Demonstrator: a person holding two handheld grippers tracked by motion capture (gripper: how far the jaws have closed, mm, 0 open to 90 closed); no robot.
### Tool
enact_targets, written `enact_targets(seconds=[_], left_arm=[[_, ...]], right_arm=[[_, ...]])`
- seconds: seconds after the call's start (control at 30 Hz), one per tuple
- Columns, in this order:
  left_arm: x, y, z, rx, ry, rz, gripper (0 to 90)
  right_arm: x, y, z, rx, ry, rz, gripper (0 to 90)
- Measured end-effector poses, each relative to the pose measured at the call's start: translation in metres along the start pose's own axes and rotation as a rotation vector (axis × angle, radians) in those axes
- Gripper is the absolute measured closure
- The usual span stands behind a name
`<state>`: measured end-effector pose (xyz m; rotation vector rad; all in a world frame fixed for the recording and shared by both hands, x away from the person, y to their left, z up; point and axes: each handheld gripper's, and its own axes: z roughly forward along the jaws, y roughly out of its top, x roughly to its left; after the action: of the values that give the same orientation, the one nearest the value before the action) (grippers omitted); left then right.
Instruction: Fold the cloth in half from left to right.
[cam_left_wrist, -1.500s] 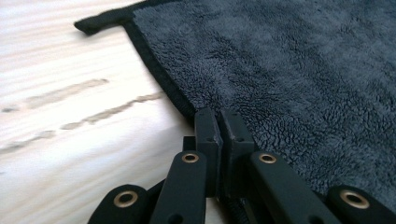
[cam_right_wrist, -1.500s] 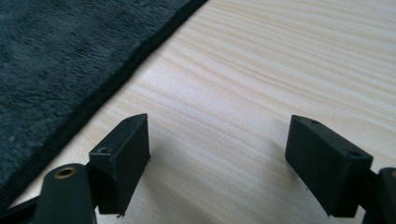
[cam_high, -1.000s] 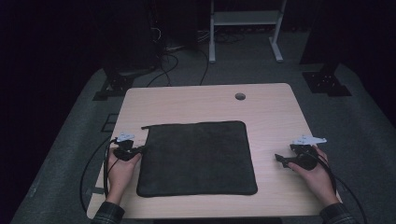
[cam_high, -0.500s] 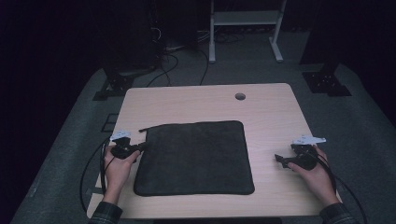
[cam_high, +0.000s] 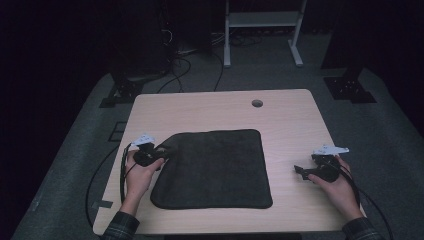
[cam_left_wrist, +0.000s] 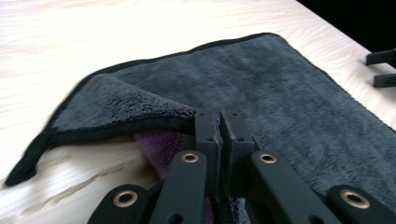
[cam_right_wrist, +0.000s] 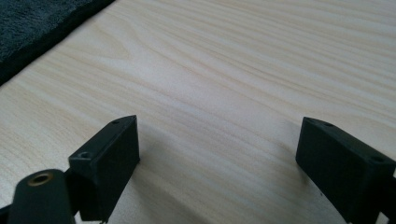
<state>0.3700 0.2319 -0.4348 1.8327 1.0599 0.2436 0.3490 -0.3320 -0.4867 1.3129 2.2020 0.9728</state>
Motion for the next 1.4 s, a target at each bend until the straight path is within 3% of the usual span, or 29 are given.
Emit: enact_targets(seconds=[0.6, 1.4], left_arm=[[-0.038, 0.018, 0.044, 0.031, -0.118, 0.061, 86.3], [-0.081, 0.038, 0.096, 0.064, -0.225, 0.124, 86.4]], right_arm=[[0.0, 0.0, 0.0, 0.0, 0.0, 0.0, 12.4], [0.0, 0.0, 0.0, 0.0, 0.0, 0.0, 12.4]])
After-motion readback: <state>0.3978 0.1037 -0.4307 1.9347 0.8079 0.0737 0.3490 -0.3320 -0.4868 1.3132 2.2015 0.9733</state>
